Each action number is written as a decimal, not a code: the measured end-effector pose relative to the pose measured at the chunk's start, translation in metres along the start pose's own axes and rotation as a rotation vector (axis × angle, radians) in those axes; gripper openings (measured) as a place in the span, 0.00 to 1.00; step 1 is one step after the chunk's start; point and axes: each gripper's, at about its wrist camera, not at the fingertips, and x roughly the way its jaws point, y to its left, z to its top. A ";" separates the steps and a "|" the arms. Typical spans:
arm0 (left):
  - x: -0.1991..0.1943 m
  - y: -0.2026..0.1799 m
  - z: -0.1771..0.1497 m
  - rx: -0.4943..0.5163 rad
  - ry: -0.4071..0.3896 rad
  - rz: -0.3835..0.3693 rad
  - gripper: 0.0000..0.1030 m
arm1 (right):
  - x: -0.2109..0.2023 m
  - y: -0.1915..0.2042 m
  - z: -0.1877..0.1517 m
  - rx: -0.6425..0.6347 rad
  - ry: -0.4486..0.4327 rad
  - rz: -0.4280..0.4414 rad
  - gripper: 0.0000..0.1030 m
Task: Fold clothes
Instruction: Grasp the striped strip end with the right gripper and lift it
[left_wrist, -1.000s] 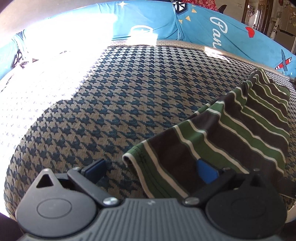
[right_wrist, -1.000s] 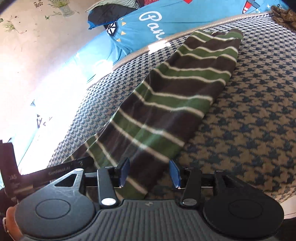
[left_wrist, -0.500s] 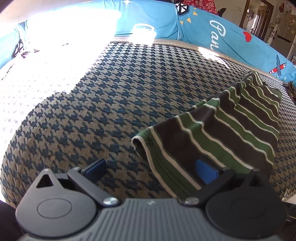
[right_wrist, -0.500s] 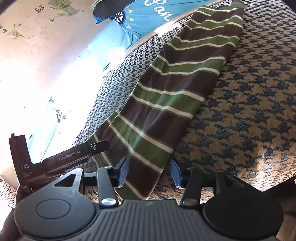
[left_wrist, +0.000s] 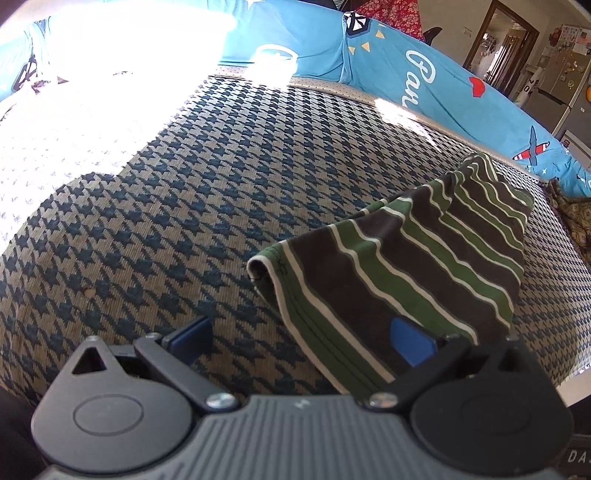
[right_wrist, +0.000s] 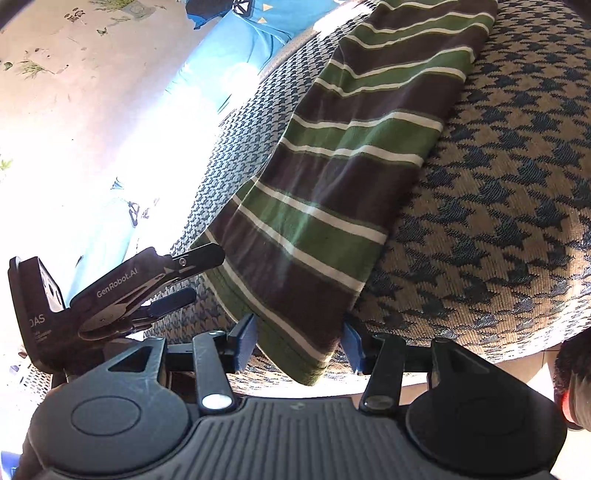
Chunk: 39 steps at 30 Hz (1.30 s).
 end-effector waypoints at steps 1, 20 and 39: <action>0.000 0.000 -0.001 0.002 0.000 -0.003 1.00 | 0.001 0.001 -0.001 -0.001 -0.004 -0.001 0.49; 0.003 0.009 0.007 -0.138 0.042 -0.209 1.00 | -0.015 0.013 0.011 -0.001 -0.192 0.124 0.06; 0.068 -0.023 0.050 -0.323 0.081 -0.359 1.00 | -0.032 0.007 0.023 0.103 -0.279 0.214 0.06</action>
